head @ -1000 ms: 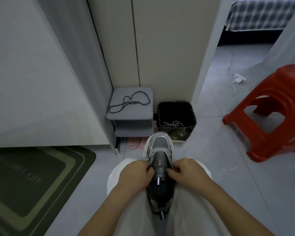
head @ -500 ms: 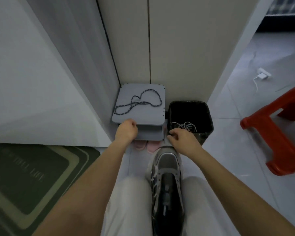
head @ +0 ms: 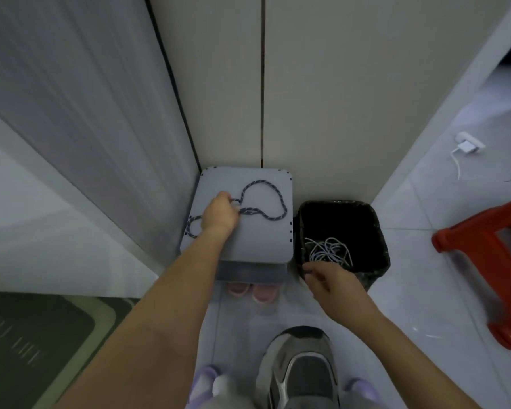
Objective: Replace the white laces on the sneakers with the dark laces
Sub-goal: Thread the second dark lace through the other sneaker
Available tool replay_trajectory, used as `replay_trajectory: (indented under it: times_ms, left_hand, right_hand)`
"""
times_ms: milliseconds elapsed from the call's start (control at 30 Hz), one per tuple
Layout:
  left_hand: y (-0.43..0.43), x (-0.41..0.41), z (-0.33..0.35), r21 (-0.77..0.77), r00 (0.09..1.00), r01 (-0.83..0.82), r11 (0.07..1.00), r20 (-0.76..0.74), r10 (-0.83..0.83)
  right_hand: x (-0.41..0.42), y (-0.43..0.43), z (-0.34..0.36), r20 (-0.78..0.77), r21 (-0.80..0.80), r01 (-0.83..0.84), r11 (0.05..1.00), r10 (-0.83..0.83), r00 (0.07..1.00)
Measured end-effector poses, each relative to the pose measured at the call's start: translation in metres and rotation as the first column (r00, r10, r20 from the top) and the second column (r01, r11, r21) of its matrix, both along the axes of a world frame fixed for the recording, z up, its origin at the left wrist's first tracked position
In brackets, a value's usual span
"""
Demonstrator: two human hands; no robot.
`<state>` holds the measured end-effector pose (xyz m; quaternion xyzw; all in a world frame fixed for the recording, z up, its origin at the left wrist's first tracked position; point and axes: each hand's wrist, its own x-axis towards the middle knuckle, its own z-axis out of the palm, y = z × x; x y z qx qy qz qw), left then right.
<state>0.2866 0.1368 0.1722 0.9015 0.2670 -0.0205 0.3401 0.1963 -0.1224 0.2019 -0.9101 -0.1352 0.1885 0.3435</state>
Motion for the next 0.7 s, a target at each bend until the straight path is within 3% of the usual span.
replay_trajectory:
  times_ms: [133,333,433,533,600,700]
  left_hand:
    - [-0.021,-0.009,0.032,0.028,0.982,0.162,0.986,0.09,-0.164]
    - [-0.064,-0.076,0.13,0.003,0.839,0.523,0.852,0.172,-0.516]
    - [-0.076,-0.109,0.173,0.013,0.825,0.515,0.857,0.264,-0.5]
    - [-0.067,-0.138,0.206,0.109,0.856,0.4,0.91,0.311,-0.413]
    - [-0.055,-0.158,0.218,0.159,0.871,0.383,0.91,0.265,-0.413]
    - [-0.043,-0.187,0.223,0.209,0.893,0.385,0.899,0.164,-0.42]
  right_hand:
    - [0.007,0.008,0.015,0.09,0.002,-0.02,1.0,0.02,0.996]
    - [0.015,0.026,0.076,0.278,0.146,-0.019,0.989,-0.023,0.96]
    - [0.008,0.026,0.101,0.333,0.121,-0.089,0.989,0.044,0.942]
    - [-0.006,0.011,0.12,0.319,0.19,-0.018,0.982,-0.045,0.947]
    - [-0.016,-0.005,0.134,0.277,0.323,0.057,0.945,-0.152,0.949]
    - [-0.029,-0.028,0.156,0.281,0.396,0.156,0.905,-0.281,0.918]
